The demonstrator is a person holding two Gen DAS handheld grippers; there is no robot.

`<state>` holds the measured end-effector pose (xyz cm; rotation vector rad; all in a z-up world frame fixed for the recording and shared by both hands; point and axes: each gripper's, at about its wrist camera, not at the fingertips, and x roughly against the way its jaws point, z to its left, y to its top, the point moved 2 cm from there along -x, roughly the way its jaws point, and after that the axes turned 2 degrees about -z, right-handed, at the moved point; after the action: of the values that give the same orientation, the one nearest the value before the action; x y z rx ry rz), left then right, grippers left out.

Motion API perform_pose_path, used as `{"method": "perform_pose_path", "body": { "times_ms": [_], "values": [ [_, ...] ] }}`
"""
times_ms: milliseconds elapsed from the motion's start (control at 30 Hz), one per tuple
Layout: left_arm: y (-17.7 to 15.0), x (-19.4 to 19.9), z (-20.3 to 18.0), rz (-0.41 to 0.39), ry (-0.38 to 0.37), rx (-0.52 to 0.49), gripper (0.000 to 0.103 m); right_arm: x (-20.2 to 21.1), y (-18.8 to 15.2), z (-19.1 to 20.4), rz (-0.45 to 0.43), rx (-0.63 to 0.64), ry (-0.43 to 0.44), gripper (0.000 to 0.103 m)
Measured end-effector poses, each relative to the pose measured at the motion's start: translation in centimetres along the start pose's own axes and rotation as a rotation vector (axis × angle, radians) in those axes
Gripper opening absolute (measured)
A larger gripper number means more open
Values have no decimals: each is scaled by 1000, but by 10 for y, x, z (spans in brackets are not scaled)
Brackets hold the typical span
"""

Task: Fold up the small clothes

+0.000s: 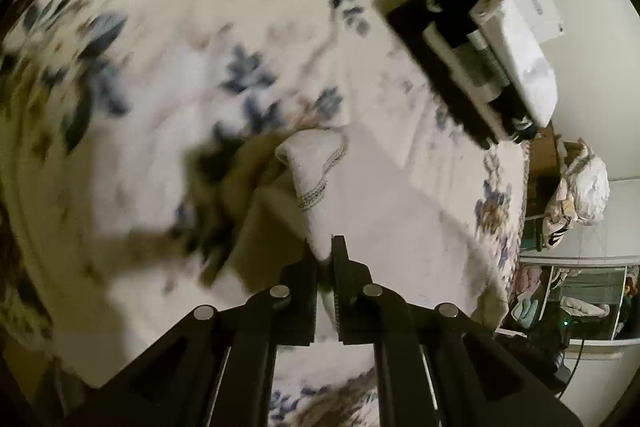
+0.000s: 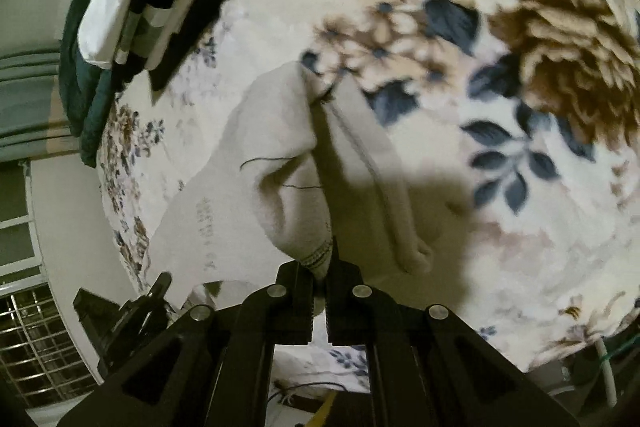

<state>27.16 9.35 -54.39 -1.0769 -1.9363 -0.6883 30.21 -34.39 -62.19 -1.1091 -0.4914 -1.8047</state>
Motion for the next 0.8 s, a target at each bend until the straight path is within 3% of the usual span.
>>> {"method": "perform_pose_path", "body": {
  "times_ms": [300, 367, 400, 433, 567, 700, 800],
  "values": [
    [-28, -24, 43, 131, 78, 37, 6, -23, -9, -43, 94, -7, -102, 5],
    [-32, -19, 44, 157, 92, 29, 6, -25, -9, -45, 109, 18, -120, 14],
    [-33, -12, 45, 165, 100, 20, 7, -23, -10, -47, 120, 22, -130, 26],
    [-33, -6, 45, 164, 105, 13, 13, -21, -10, -48, 129, 17, -125, 40],
    [-15, 19, 31, 109, 102, -39, 45, 5, -7, -52, 100, -22, -61, 46],
    [28, 26, 0, 7, 57, -115, 46, 34, 16, -44, -12, -62, 34, 49],
    [59, 4, -28, -13, 37, -188, 48, 40, 44, -31, -86, -81, 115, 53]
  ]
}}
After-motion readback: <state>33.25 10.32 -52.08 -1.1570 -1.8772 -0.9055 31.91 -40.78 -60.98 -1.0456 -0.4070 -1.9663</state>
